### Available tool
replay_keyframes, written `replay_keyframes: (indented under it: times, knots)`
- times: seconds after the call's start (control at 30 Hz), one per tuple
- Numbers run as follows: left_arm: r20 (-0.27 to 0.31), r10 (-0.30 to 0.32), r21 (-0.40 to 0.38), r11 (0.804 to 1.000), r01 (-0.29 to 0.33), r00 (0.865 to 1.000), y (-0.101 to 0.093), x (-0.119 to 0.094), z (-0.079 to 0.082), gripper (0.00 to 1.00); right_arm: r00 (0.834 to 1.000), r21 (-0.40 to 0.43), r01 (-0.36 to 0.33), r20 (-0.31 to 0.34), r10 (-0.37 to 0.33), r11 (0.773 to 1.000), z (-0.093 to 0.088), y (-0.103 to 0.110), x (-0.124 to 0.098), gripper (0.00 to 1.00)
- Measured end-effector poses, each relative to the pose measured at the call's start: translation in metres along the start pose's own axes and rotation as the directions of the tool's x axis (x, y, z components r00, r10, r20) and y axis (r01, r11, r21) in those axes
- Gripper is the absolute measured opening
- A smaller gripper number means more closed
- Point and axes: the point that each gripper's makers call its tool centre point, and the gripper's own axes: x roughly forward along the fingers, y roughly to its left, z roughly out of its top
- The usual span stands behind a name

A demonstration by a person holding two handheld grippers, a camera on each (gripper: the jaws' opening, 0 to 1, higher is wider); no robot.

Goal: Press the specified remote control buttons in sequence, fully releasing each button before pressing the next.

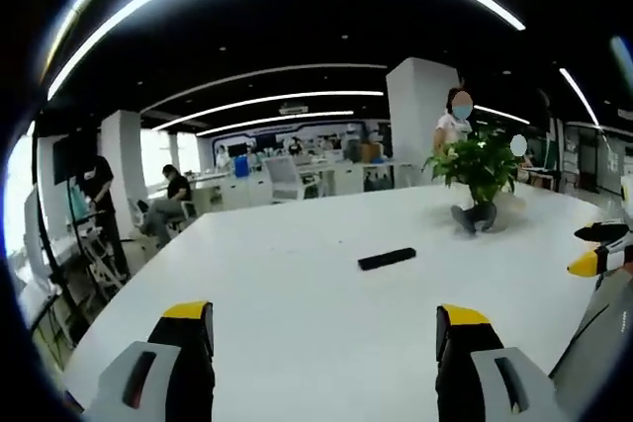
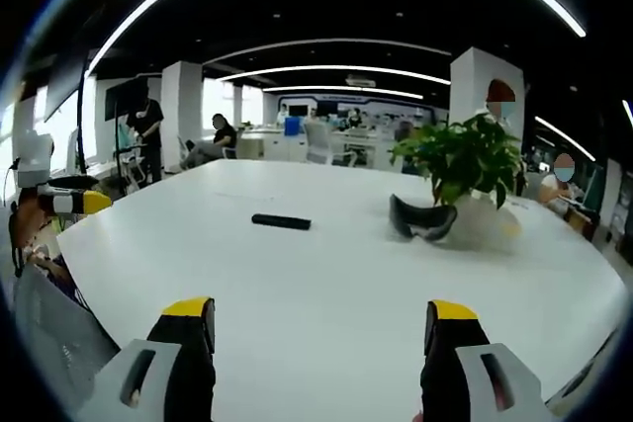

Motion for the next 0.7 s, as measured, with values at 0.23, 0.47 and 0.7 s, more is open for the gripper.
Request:
replay_keyframes:
  times: [0.23,0.47,0.7]
  knots:
    - [0.011,-0.066,0.069,0.996,0.065,0.998,-0.007,0.022,0.024,0.96,1.0,0.003,-0.022,-0.019,0.022,1.0,-0.003,0.004,0.001,0.8]
    - [0.01,-0.112,0.114,0.987,0.11,0.994,-0.016,0.052,0.046,0.96,0.999,0.012,-0.039,-0.026,0.039,0.999,-0.004,0.006,0.002,0.72]
    - [-0.015,-0.175,0.168,0.97,0.175,0.984,-0.025,0.083,0.061,0.96,0.998,0.018,-0.053,-0.038,0.053,0.998,-0.006,0.008,0.002,0.64]
